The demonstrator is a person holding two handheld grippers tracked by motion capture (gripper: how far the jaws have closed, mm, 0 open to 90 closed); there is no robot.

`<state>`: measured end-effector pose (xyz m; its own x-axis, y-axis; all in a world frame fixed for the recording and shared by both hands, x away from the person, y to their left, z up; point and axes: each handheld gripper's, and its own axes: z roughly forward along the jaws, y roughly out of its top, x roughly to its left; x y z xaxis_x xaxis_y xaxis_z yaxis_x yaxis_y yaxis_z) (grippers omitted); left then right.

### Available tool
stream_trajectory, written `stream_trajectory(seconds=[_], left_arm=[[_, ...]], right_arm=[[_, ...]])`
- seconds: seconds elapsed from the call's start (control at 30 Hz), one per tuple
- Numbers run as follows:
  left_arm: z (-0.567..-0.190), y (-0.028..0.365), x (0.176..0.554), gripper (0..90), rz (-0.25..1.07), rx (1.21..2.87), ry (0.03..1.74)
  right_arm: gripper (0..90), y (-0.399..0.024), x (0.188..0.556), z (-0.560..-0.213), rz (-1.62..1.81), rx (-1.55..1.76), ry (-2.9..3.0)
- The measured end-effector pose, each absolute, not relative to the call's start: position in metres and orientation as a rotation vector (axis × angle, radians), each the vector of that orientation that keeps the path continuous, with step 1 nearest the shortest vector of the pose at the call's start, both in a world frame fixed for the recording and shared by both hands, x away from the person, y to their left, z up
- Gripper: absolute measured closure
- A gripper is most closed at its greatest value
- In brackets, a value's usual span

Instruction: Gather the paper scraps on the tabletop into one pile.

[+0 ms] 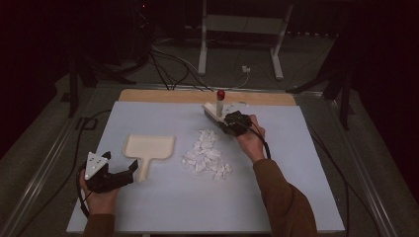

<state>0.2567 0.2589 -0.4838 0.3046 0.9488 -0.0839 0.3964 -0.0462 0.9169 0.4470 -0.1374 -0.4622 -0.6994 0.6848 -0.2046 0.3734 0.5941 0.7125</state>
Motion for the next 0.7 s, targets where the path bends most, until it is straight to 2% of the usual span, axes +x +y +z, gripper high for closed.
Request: stream_trajectory(seconds=[0.27, 0.7], left_arm=[[-0.484, 0.260, 0.256, 0.4, 0.730, 1.613, 1.254], [-0.484, 0.259, 0.255, 0.4, 0.729, 1.616, 1.259]], right_arm=[[68.3, -0.122, 0.440, -0.469, 0.885, 0.568, 2.492], [68.2, -0.129, 0.408, -0.464, 0.887, 0.229, 2.636]])
